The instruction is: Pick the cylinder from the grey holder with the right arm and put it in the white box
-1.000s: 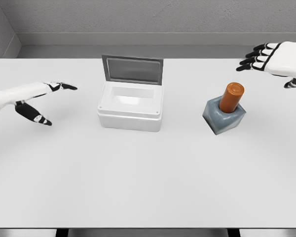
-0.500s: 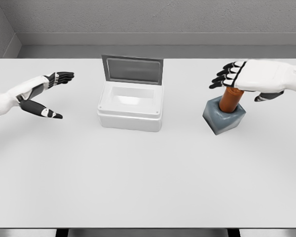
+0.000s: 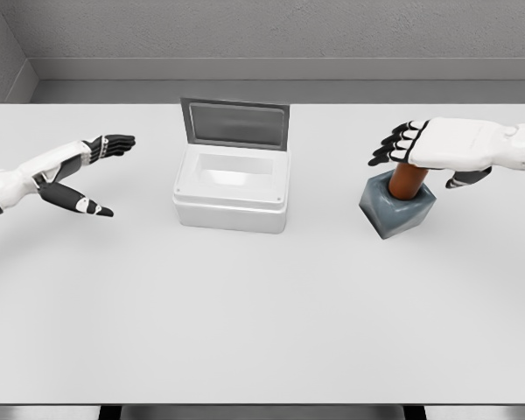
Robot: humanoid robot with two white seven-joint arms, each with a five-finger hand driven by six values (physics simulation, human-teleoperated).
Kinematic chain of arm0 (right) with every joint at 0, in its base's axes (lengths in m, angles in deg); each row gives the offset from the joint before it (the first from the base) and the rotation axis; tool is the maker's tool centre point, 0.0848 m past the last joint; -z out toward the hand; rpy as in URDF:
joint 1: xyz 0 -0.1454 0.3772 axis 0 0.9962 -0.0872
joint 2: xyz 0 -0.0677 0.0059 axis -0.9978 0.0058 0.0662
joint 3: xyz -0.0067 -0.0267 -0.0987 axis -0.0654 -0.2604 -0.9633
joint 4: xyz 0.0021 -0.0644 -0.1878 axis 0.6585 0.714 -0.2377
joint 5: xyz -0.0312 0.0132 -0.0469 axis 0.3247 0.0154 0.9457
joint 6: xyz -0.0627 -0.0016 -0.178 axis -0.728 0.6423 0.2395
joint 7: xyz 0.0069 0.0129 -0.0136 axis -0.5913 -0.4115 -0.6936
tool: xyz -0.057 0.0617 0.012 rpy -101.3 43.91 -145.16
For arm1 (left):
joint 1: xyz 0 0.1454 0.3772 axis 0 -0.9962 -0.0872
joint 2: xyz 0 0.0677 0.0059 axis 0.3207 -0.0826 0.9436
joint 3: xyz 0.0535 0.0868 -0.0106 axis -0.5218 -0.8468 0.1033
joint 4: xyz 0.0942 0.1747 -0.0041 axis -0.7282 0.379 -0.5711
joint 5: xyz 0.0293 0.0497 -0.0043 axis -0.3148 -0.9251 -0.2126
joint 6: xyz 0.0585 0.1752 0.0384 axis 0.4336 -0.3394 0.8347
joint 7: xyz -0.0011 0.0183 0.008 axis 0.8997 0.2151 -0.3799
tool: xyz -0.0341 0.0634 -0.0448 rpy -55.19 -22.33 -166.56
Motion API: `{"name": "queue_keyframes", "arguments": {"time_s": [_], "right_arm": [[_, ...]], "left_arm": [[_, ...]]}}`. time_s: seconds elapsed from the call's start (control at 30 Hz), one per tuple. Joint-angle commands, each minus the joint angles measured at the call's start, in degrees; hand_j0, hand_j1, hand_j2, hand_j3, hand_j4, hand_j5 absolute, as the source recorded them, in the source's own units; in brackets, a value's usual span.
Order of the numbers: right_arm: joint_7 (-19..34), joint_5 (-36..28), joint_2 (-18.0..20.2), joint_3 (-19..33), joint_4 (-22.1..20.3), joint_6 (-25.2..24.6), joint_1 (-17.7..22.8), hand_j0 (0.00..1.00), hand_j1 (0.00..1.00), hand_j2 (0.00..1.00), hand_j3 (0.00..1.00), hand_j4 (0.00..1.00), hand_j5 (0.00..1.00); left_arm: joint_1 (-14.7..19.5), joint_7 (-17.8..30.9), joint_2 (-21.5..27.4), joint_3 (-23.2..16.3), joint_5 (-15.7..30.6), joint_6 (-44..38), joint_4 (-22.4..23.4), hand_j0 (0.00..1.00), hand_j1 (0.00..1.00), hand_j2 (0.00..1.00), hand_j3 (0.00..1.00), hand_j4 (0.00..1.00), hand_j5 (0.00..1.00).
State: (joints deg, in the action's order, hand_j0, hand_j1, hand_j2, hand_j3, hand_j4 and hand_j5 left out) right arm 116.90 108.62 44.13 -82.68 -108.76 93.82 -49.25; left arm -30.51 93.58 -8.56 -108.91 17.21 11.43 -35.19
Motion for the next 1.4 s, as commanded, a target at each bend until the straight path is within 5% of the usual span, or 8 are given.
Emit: {"name": "queue_keyframes", "arguments": {"time_s": [0.0, 0.3, 0.4, 0.67, 1.37], "right_arm": [[0.0, 0.0, -0.2, 0.0, 0.3, -0.1, 0.0, 1.0, 1.0, 1.0, 1.0, 1.0, 1.0], [0.0, 0.0, -0.6, -0.1, 0.6, -0.1, 0.1, 1.0, 1.0, 1.0, 1.0, 1.0, 1.0], [0.0, 0.0, -0.7, -0.1, 0.5, -0.1, 0.0, 0.65, 0.65, 0.65, 0.65, 0.65, 0.65], [0.0, 0.0, -0.7, -0.1, 0.6, -0.1, 0.0, 0.47, 0.47, 0.47, 0.47, 0.47, 0.47], [0.0, -0.8, -0.3, 1.8, 0.7, -0.1, -3.2, 0.47, 0.47, 0.47, 0.47, 0.47, 0.47]], "left_arm": [[0.0, 0.2, 0.0, 0.1, 0.4, -0.1, -0.1, 1.0, 1.0, 1.0, 1.0, 1.0, 1.0], [-0.1, 0.2, 0.0, 0.1, 0.2, -0.1, -0.1, 1.0, 1.0, 1.0, 1.0, 1.0, 1.0], [-0.3, 0.2, 0.0, 0.1, 0.1, -0.1, -0.1, 1.0, 1.0, 1.0, 1.0, 1.0, 1.0], [-0.4, 0.2, -0.5, 0.1, -0.7, -0.1, -0.1, 1.0, 1.0, 1.0, 1.0, 1.0, 1.0], [-0.4, 0.2, -0.9, 0.0, -2.6, -0.1, -0.4, 1.0, 1.0, 1.0, 1.0, 1.0, 1.0]]}}
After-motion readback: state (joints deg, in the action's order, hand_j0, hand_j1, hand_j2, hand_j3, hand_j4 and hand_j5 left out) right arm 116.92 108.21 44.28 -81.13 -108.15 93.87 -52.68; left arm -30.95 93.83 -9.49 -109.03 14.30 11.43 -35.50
